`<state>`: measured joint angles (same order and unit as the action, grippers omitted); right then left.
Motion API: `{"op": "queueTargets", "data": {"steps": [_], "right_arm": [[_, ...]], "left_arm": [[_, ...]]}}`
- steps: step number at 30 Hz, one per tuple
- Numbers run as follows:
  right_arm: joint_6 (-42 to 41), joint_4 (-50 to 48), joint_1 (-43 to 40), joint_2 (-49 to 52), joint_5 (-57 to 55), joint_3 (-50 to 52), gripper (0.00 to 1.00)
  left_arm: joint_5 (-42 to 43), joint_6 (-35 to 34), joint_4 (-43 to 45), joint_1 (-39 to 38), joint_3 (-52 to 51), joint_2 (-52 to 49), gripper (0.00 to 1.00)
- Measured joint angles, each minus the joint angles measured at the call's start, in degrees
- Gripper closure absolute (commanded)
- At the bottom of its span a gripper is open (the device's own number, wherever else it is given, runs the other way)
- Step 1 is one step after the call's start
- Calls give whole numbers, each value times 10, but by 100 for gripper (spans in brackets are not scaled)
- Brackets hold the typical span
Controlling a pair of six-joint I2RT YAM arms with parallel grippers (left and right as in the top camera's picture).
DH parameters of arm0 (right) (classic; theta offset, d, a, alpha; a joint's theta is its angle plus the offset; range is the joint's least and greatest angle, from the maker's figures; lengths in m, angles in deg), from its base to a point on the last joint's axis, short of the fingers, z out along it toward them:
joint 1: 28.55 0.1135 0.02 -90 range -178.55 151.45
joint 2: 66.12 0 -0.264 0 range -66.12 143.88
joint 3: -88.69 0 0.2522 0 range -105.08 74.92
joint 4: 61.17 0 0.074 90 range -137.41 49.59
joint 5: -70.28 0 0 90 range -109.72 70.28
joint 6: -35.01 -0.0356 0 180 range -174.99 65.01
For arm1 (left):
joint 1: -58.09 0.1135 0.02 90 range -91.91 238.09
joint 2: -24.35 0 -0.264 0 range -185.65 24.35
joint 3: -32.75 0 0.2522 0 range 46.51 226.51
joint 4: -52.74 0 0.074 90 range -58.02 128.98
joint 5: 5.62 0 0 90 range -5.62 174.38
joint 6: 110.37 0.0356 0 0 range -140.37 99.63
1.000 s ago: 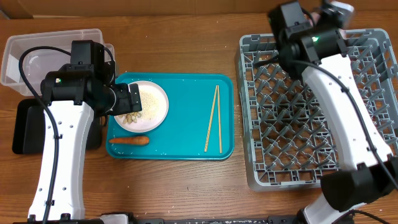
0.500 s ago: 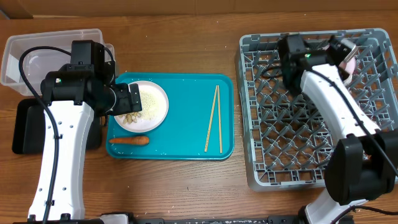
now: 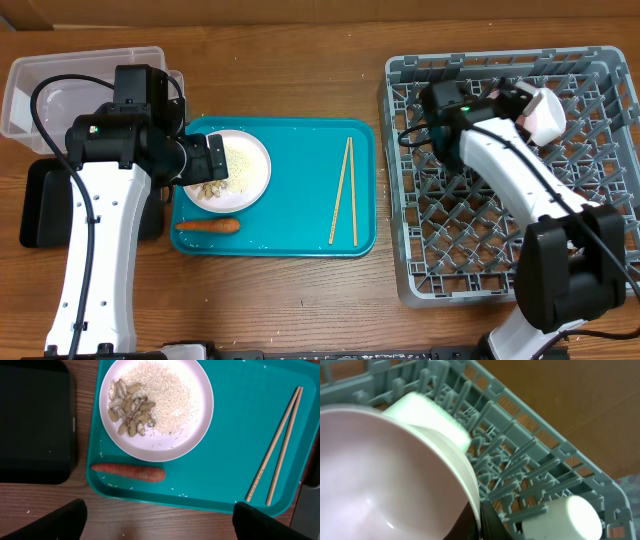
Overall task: Sort waste into correct bins and load items into the dishwasher
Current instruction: 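Carry the pink bowl into the rack and set it down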
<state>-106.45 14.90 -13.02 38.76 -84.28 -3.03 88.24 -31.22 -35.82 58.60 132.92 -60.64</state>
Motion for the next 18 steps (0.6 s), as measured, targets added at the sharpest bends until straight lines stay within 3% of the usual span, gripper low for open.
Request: {"op": "queueTargets", "data": {"steps": [11, 18], "right_arm": [[-3, 43, 14, 9, -64, 1, 96], [3, 17, 13, 12, -108, 1, 96]], "left_arm": [[0, 0, 0, 0, 0, 0, 5], [0, 0, 0, 0, 0, 0, 4]]}}
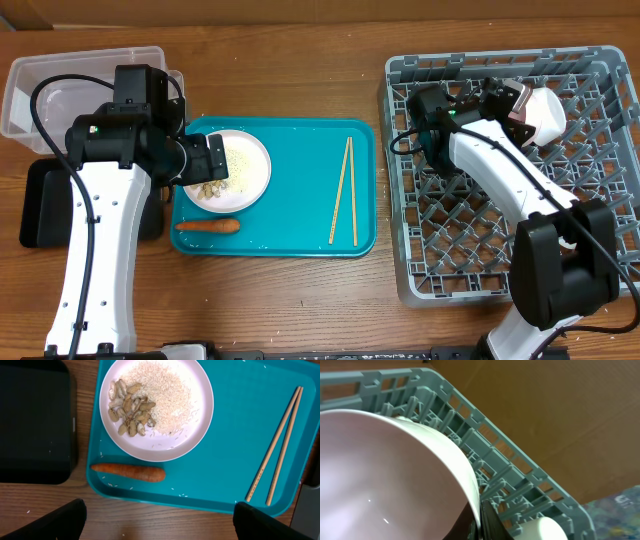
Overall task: Sort waste into correct bins and load items into the dishwasher
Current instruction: 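Carry the pink bowl into the rack and set it down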
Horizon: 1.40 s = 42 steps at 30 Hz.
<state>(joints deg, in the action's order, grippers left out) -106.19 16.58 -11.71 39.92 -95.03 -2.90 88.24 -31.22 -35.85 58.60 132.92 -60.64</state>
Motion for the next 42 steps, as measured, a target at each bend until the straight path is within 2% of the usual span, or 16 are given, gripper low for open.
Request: {"op": "queueTargets", "data": {"steps": [5, 13, 20, 33, 37, 42], "right_arm": [[26, -49, -4, 1, 11, 4, 96], [48, -59, -6, 5, 8, 14, 96], [107, -119, -6, 5, -22, 14, 96], [129, -109, -8, 30, -37, 14, 96], [129, -100, -4, 36, -46, 14, 90], [137, -80, 13, 45, -10, 15, 61]], "left_arm": [[0, 0, 0, 0, 0, 0, 4], [0, 0, 0, 0, 0, 0, 4], [0, 0, 0, 0, 0, 0, 4], [0, 0, 0, 0, 0, 0, 4], [0, 0, 0, 0, 0, 0, 4], [0, 0, 0, 0, 0, 0, 4]]}}
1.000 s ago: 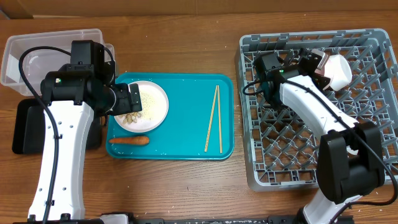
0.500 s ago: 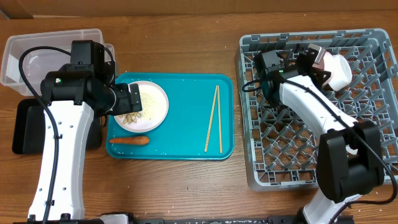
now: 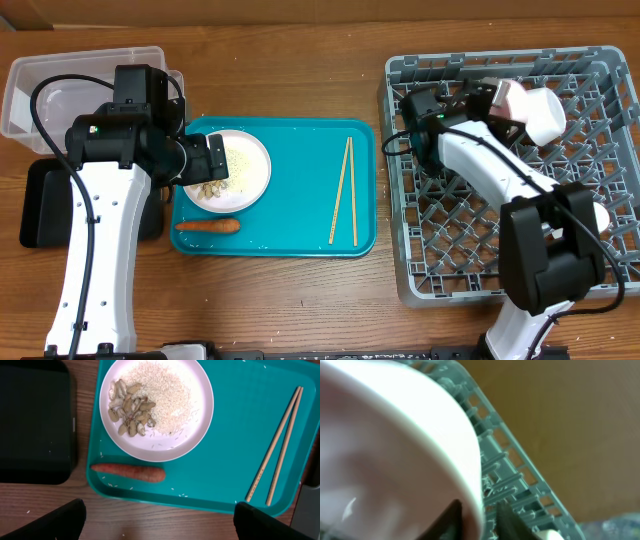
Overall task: Sort waste into correct bins and load items into the dishwasher
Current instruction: 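Carry the pink bowl into the rack and set it down, then lower the right gripper onto the chopsticks and grasp them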
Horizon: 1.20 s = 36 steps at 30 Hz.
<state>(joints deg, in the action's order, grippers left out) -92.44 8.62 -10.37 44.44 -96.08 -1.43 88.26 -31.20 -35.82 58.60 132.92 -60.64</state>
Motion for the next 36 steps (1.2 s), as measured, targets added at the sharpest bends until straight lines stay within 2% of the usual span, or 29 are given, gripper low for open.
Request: {"op": "queueTargets", "data": {"steps": [6, 8, 10, 15, 18, 23, 27, 31, 36], "right_arm": [[-5, 55, 25, 6, 58, 1, 26], [-25, 83, 31, 6, 70, 1, 18], [-52, 103, 36, 5, 83, 1, 16], [-80, 123, 41, -42, 152, 1, 14], [-70, 126, 41, -97, 217, -6, 14], [20, 87, 41, -194, 386, -41, 14], [104, 57, 41, -242, 589, -55, 16], [133, 57, 46, -237, 730, -55, 21], [142, 61, 85, -202, 807, -55, 23]], "left_arm": [[0, 0, 0, 0, 0, 0, 4], [0, 0, 0, 0, 0, 0, 4], [0, 0, 0, 0, 0, 0, 4], [0, 0, -2, 0, 0, 0, 4], [0, 0, -2, 0, 0, 0, 4], [0, 0, -2, 0, 0, 0, 3], [0, 0, -2, 0, 0, 0, 3], [0, 0, -2, 0, 0, 0, 3], [0, 0, -2, 0, 0, 0, 2]]}}
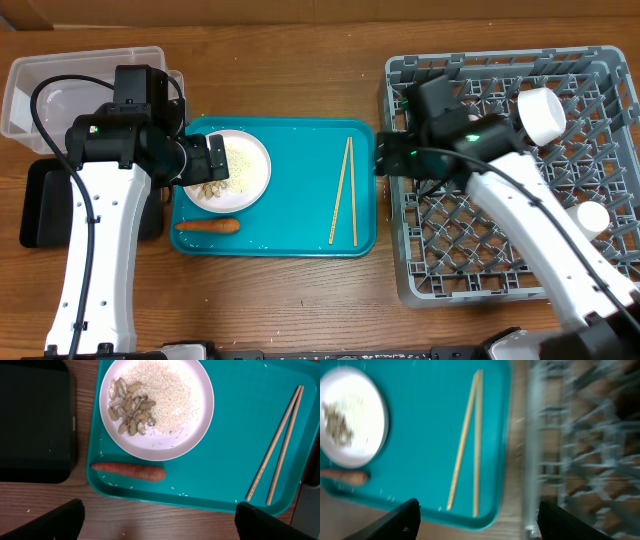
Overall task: Sort waste into correct bins and load items into the dishwasher
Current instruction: 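Lower the right gripper onto the chopsticks and grasp them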
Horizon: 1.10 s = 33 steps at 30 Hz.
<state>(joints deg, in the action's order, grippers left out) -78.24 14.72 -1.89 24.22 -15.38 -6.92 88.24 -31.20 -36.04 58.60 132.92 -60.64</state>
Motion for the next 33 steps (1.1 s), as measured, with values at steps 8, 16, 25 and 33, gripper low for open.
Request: {"op": "queueTargets", "data": {"steps": [8, 16, 25, 33], "right_arm": [[-10, 0, 82, 102, 16, 1, 29], [-41, -12, 95, 202, -7, 3, 37], [-53, -27, 95, 255, -12, 3, 52], [-53, -31, 95, 276, -16, 3, 66]], "left_arm": [[0, 0, 0, 0, 0, 0, 0], [0, 0, 0, 0, 0, 0, 0], [0, 0, 0, 0, 0, 0, 0], [0, 0, 0, 0, 0, 0, 0]]}}
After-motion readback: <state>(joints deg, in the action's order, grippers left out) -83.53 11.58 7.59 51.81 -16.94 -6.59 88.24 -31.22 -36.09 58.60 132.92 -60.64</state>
